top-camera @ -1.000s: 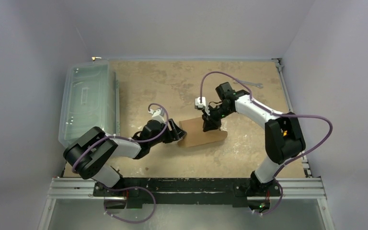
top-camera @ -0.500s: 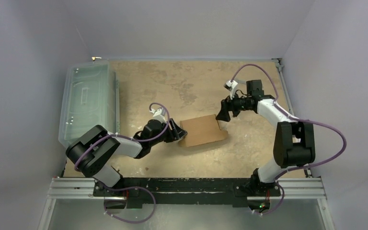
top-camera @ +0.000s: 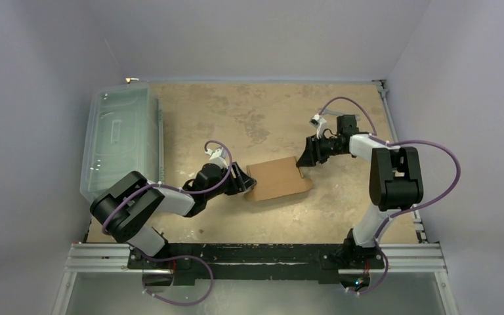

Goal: Fold the paper box

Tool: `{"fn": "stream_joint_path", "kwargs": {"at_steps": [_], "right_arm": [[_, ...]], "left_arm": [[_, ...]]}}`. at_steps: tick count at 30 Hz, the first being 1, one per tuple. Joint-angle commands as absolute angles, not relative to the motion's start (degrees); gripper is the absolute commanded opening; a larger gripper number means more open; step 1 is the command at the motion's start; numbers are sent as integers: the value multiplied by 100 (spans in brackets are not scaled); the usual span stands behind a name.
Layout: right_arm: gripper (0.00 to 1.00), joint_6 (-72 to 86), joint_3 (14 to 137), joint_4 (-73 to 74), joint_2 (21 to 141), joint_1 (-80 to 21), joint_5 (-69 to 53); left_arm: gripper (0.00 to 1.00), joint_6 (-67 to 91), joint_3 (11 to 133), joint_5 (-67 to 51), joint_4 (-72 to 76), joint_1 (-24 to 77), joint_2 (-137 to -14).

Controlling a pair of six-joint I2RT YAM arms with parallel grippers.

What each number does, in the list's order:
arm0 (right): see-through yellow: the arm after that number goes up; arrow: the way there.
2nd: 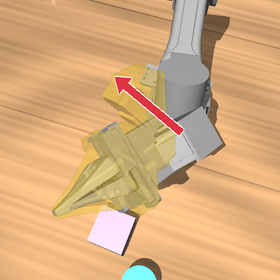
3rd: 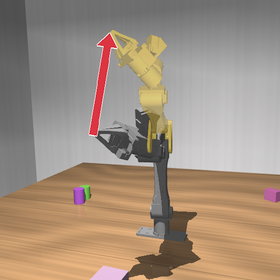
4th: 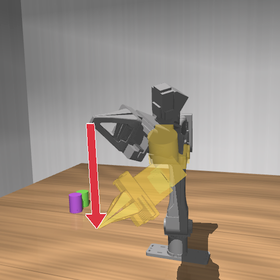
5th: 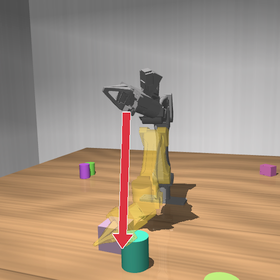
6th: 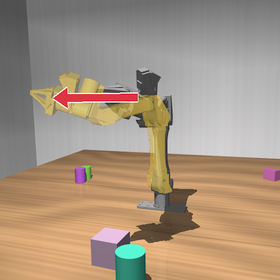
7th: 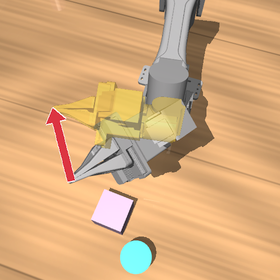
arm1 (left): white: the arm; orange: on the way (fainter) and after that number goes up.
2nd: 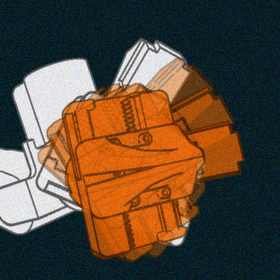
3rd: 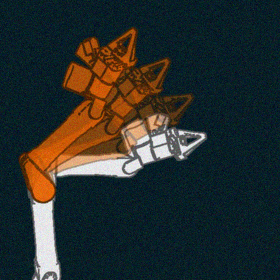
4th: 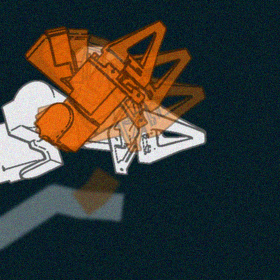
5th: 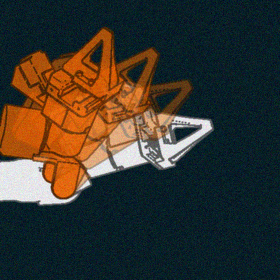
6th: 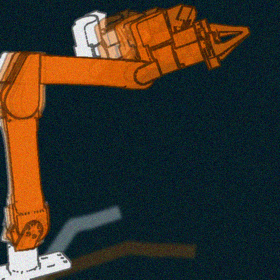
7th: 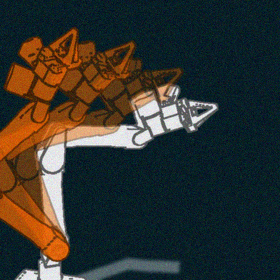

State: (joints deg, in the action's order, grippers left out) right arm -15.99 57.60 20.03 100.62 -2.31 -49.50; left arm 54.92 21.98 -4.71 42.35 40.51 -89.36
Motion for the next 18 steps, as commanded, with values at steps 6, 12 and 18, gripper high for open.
{"fn": "stream_joint_path", "kwargs": {"at_steps": [6,12,18], "right_arm": [[43,-1651,5905,2150,10438,-24,-5616],[35,-1692,5958,2229,10588,127,-5691],[31,-1692,5976,2260,10651,223,-5748]], "left_arm": [[58,5461,2189,-770,4511,4015,-9050],[74,5505,1902,-911,5136,3969,-8905],[81,5610,1783,-1066,5556,3972,-8905]]}}
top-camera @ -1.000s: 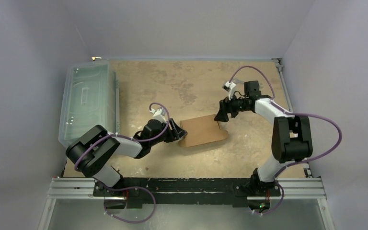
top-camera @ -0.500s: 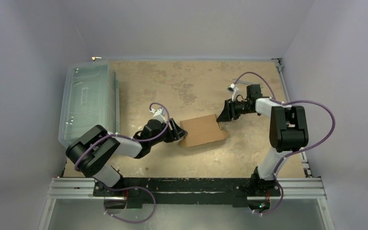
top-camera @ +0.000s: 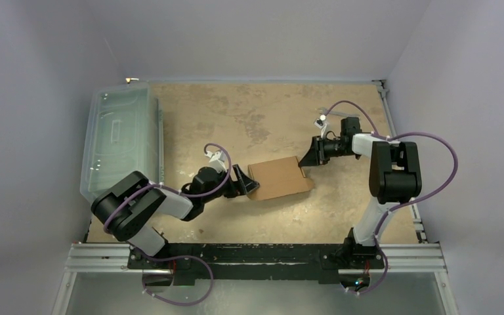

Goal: Fold the paper box

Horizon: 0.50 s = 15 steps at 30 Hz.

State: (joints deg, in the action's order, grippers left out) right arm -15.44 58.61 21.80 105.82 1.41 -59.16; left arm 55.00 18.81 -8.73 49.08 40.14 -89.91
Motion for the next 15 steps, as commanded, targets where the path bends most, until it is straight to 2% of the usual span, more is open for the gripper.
{"fn": "stream_joint_path", "kwargs": {"at_steps": [1,15], "right_arm": [[31,-1692,5977,2259,10664,232,-5721],[29,-1753,6010,2372,10739,272,-5836]], "left_arm": [[81,5656,1772,-1086,5642,3966,-8935],[81,6521,1882,-1322,7055,3936,-9914]]}}
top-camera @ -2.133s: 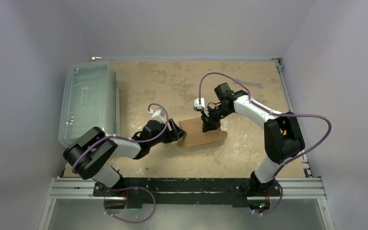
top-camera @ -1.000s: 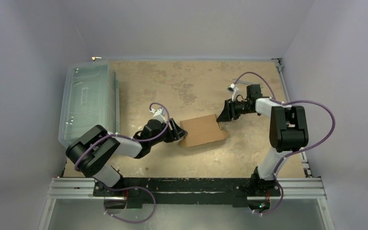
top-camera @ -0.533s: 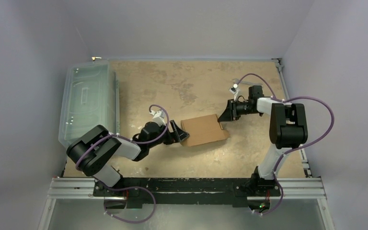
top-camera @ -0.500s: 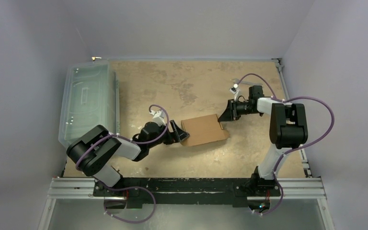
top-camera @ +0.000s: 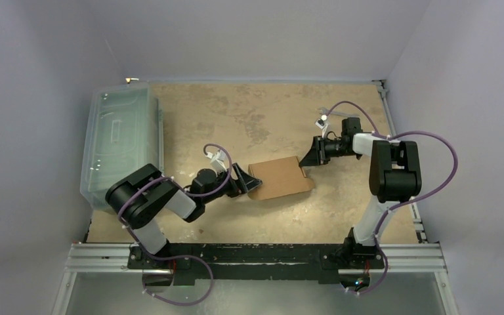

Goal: Fold the paper box

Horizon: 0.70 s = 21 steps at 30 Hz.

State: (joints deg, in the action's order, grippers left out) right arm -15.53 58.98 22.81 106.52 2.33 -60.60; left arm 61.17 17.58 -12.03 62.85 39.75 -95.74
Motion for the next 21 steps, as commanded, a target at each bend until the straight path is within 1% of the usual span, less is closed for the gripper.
{"fn": "stream_joint_path", "kwargs": {"at_steps": [1,4,9,17,21], "right_arm": [[29,-1757,6011,2381,10753,272,-5836],[29,-1757,6020,2390,10782,272,-5836],[28,-1783,6038,2415,10832,272,-5862],[29,-1791,6046,2417,10846,272,-5871],[30,-1792,6038,2410,10846,272,-5871]], "left_arm": [[81,6600,1901,-1312,7136,3933,-10010],[79,6824,1922,-1303,7480,3925,-10281],[68,7156,2078,-1344,7895,3920,-10716],[55,7988,2186,-1435,9350,3905,-11676],[44,8218,2192,-1459,9712,3877,-11970]]}}
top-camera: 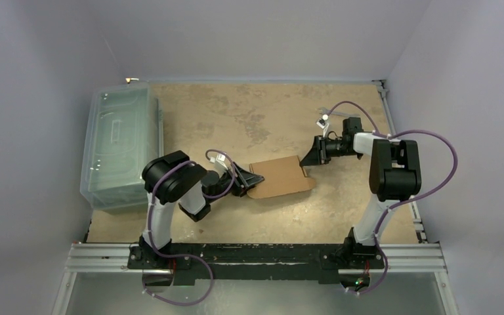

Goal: Fold the paper box

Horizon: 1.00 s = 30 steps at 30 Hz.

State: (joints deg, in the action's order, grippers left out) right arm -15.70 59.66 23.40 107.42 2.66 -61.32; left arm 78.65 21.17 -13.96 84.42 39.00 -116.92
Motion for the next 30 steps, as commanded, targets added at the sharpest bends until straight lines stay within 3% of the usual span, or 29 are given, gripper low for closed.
{"fn": "stream_joint_path", "kwargs": {"at_steps": [1,4,8,15,21,30], "right_arm": [[31,-1793,6038,2416,10851,272,-5871],[34,-1810,6051,2433,10846,272,-5899],[51,-1996,6112,2598,10808,272,-6076],[69,-2586,6323,3186,10474,416,-6390],[72,-3057,6454,3566,9948,648,-6248],[72,-3703,6402,3707,9012,668,-6458]], "left_arm": [[41,8223,2180,-1452,9706,3871,-11971],[29,8211,2133,-1441,9678,3851,-11930],[18,8188,2079,-1435,9677,3823,-11884],[12,8059,1871,-1438,9826,3758,-11779],[8,7824,1732,-1493,9706,3665,-11371],[4,7077,1696,-1242,7999,3632,-10017]]}}
